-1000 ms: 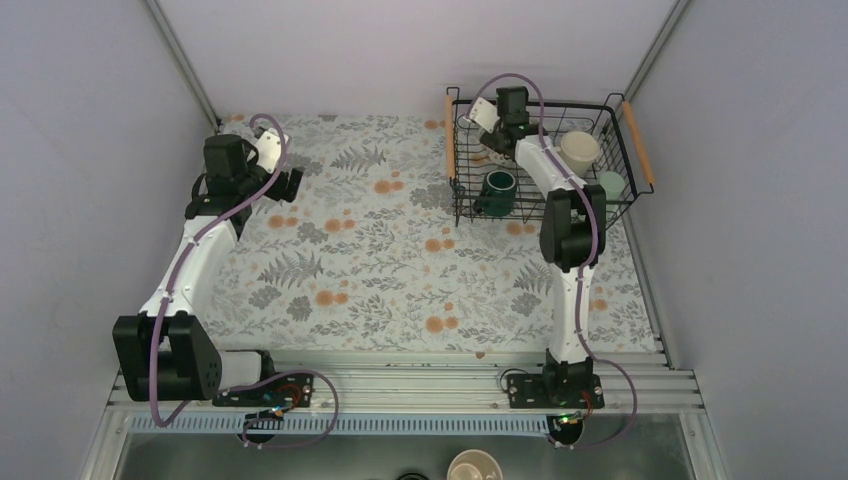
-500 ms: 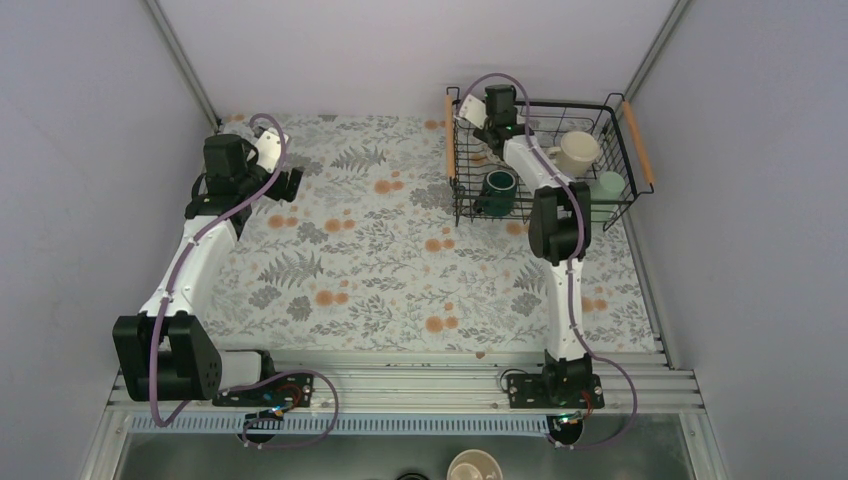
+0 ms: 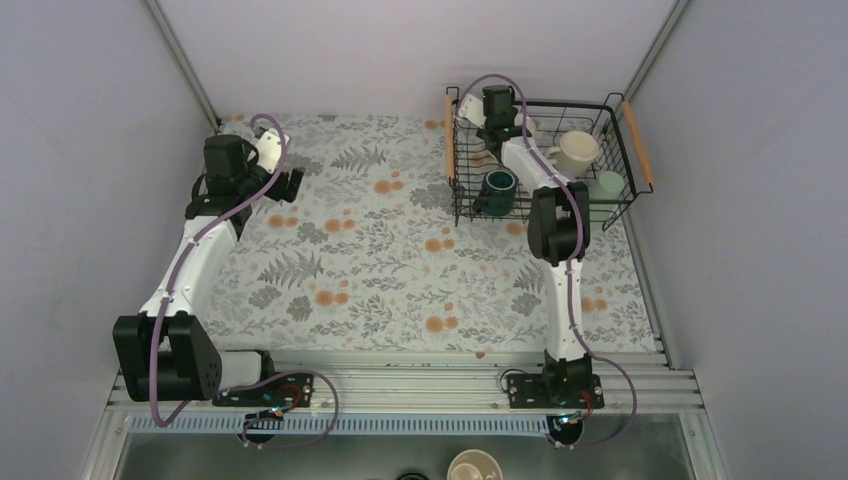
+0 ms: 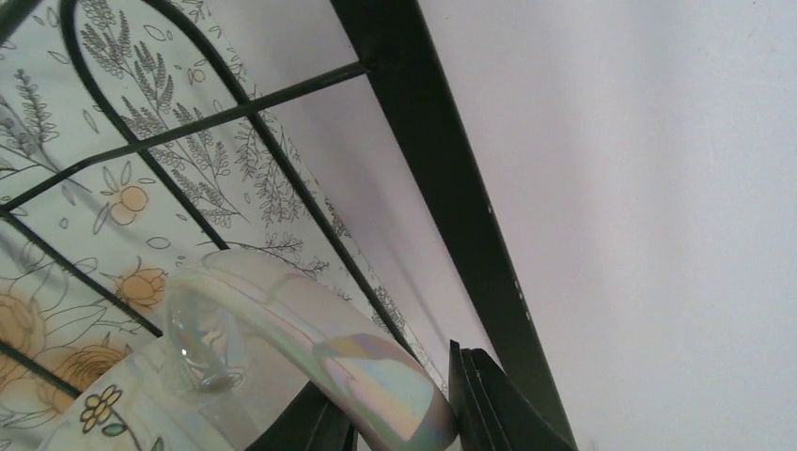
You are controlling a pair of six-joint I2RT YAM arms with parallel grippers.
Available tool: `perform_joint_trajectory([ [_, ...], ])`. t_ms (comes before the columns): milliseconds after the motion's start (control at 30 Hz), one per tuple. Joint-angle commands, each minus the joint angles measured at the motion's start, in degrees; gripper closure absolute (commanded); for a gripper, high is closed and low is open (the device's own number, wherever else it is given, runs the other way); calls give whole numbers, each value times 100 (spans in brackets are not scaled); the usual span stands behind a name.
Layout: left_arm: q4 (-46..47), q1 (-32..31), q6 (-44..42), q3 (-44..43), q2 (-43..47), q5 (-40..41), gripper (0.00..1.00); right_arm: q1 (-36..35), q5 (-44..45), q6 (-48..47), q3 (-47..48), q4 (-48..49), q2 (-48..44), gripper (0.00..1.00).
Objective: Unload the cups from the dish rack
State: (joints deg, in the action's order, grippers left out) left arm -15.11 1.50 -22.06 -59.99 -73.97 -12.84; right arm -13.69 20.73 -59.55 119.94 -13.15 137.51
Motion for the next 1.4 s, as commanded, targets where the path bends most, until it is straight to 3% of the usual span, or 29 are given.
perform_joint_trajectory([
  [0,86,25,-34,-40,188,-286,0,-34,-230,471,-298,100,-526,92],
  [100,58,18,-43,-137,258,-352,0,-16,-412,692,-640,-6,-1017,96],
  [433,-261,-286,-80,-822,154,-935,0,136,-1236,1371,-1601,-632,-2470,97],
  [633,-113,-1100,-93,-1374,-314,-1002,0,294,-2071,1907,-1631,-959,-3222,97],
  [800,41,-1811,-20,-2159,-1067,-1063,0,452,-2981,2451,-1009,-1523,-3427,97],
  [1167,2124,-2089,1785,-2962,-2467,-3081,0,889,-5475,3355,-302,-2156,-3869,97],
  [1367,2204,-2135,2549,-3555,-3134,-4242,0,952,-6467,3762,-295,-2063,-4124,97],
])
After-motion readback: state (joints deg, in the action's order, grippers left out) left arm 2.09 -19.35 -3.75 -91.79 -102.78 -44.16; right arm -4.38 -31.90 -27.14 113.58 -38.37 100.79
